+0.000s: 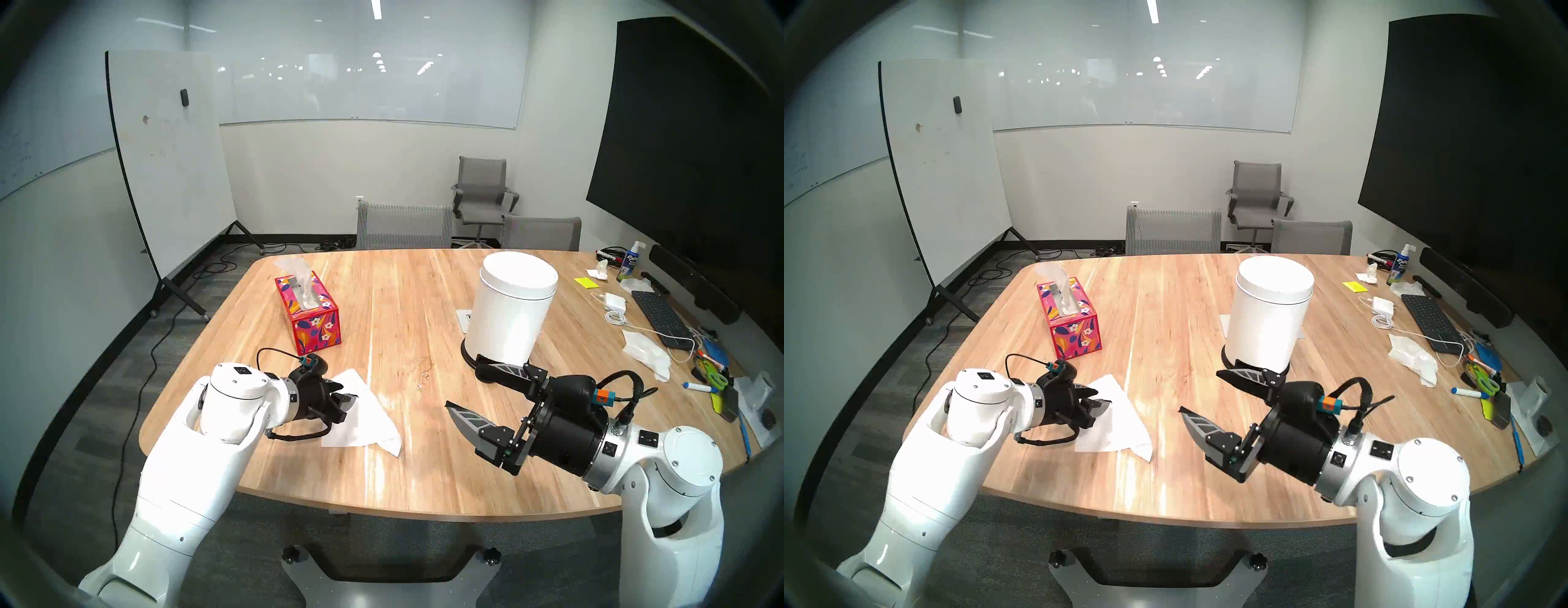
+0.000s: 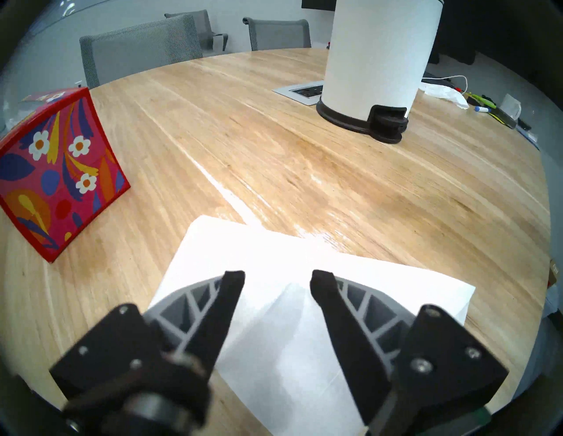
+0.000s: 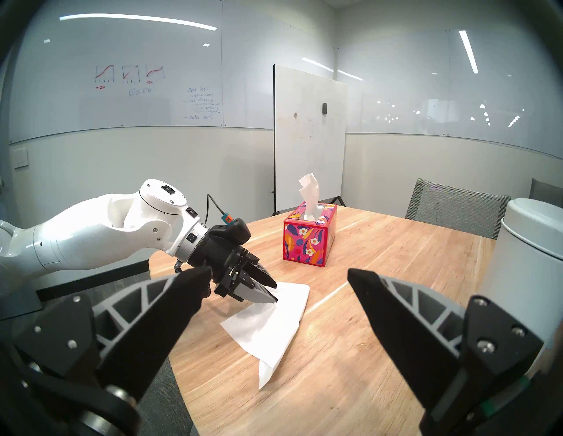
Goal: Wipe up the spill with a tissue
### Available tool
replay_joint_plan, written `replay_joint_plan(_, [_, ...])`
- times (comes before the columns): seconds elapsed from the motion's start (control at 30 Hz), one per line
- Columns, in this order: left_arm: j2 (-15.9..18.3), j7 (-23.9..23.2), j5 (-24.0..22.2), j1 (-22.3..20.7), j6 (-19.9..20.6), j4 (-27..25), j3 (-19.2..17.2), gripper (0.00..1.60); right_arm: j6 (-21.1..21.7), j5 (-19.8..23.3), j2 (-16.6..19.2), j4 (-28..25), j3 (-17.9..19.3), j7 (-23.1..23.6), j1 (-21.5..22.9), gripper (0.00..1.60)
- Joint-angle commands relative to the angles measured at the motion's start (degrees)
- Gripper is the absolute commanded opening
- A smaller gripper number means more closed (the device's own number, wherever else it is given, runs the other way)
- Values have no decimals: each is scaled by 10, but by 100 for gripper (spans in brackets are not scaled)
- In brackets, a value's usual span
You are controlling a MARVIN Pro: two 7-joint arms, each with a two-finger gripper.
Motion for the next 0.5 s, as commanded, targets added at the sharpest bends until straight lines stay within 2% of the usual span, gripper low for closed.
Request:
replay_joint_plan(0.0, [-1,2,2,-1,-12,-5,1,110,0,1,1,-9,1,1,1,160])
replay_joint_plan(0.07, [-1,3,3,-1,-14,-3,2,106,0,1,1,-9,1,1,1,160])
replay_joint_plan(0.1, [-1,3,3,-1,-15,-2,3,75,0,1,1,-9,1,1,1,160])
replay_joint_plan(0.13, [-1,2,3,-1,-15,-1,4,68,0,1,1,-9,1,1,1,160])
replay_joint_plan(0.17, [-1,2,3,-1,-15,-1,4,68,0,1,1,-9,1,1,1,160])
replay_joint_plan(0.2, [-1,3,3,-1,-19,3,5,57,0,1,1,-9,1,1,1,160])
replay_joint_plan(0.47, [-1,5,3,0,-21,5,7,65,0,1,1,-9,1,1,1,160])
